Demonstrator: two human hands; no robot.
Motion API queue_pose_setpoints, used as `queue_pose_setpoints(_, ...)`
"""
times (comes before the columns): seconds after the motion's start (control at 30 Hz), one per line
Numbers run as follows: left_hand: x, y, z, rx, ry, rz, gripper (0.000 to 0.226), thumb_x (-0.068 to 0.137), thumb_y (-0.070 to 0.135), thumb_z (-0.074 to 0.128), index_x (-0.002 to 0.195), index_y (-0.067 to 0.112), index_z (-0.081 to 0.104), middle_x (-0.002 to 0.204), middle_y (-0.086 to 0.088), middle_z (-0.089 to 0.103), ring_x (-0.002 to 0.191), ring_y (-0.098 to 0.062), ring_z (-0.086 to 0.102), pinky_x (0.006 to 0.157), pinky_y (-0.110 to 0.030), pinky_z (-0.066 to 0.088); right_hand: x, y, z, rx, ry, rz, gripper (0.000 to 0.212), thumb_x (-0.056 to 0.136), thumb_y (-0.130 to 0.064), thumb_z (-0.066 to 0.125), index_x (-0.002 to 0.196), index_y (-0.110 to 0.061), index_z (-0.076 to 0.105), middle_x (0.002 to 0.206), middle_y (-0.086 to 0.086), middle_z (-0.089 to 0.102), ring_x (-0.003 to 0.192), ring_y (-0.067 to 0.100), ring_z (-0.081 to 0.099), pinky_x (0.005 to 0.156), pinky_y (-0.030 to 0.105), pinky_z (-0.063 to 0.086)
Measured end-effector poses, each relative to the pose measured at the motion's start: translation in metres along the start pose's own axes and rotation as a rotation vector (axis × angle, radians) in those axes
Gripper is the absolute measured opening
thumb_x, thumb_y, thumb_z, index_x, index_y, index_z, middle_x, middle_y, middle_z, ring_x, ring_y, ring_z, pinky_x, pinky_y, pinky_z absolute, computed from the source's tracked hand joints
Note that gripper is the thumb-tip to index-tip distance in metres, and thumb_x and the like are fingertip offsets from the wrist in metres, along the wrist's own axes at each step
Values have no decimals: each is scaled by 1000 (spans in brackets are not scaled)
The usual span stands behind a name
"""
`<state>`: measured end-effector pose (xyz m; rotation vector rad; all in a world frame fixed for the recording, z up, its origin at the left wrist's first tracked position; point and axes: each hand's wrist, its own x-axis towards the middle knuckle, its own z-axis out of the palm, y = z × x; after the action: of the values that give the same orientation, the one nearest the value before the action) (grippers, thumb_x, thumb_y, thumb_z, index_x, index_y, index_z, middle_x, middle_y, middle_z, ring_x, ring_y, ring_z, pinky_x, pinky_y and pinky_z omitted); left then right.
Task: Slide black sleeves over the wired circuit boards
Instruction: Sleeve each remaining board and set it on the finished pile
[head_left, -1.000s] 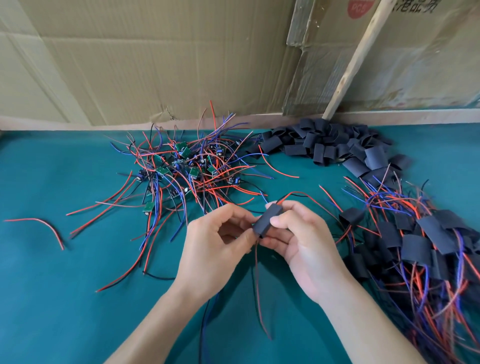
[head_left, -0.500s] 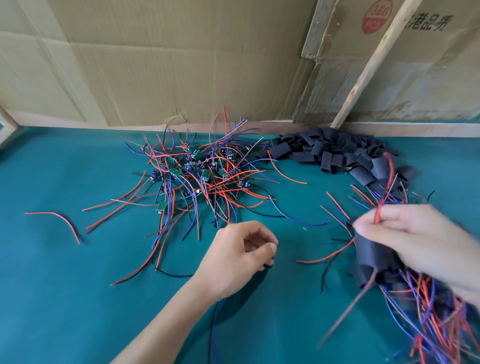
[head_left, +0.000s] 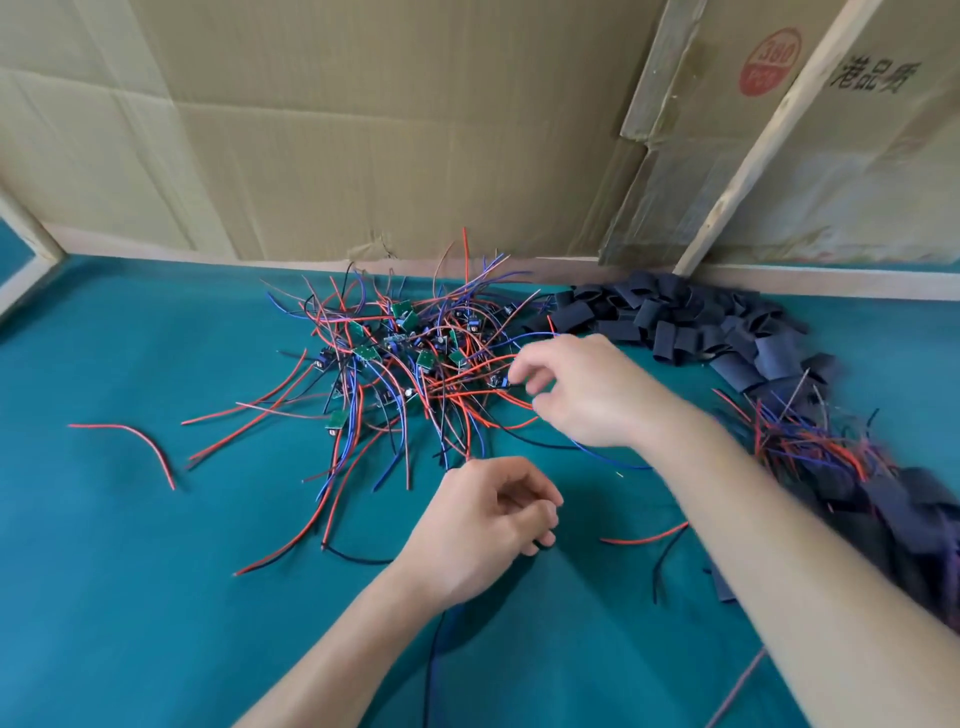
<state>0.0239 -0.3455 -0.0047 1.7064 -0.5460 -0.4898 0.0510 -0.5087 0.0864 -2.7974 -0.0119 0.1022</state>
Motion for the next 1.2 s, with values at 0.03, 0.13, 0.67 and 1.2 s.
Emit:
queue_pose_setpoints(0.03, 0, 0, 0, -2, 1, -2, 9, 84, 9, 63, 85, 14, 71, 76, -6, 75, 72, -21, 75, 64, -26, 58, 13, 3, 11, -37, 49, 30, 39, 89, -7, 61, 118, -32, 69, 109, -6, 69, 108, 24, 61, 95, 37, 51)
queue_pose_setpoints(0.13, 0, -1, 1, 14, 7, 1, 11, 86, 7, 63, 86, 14, 71, 74, -5, 74, 72, -24, 74, 66, -30, 60, 35, 15, 38, 4, 113, 8, 41, 86, -15, 72, 122, -33, 66, 102, -8, 58, 99, 22, 52, 91, 36, 47)
queue_pose_setpoints(0.67, -1, 1, 0, -1, -6, -12, 10, 88, 4, 65, 86, 12, 71, 73, -3, 73, 74, -25, 75, 66, -28, 59, 35, 10, -13, 628, 10, 22, 18, 82, -4, 81, 85, -12, 65, 64, -1, 71, 57, 16, 69, 51, 23, 48)
queue_pose_setpoints(1.2, -5, 18, -1, -346, 85, -27, 35, 90, 37, 55, 114, 15, 68, 99, -11, 76, 87, -24, 73, 73, -34, 60, -59, -8, -16, 1434, 372, 79, 22, 93, 4, 59, 81, -13, 67, 81, 12, 73, 75, 27, 76, 60, 26, 59)
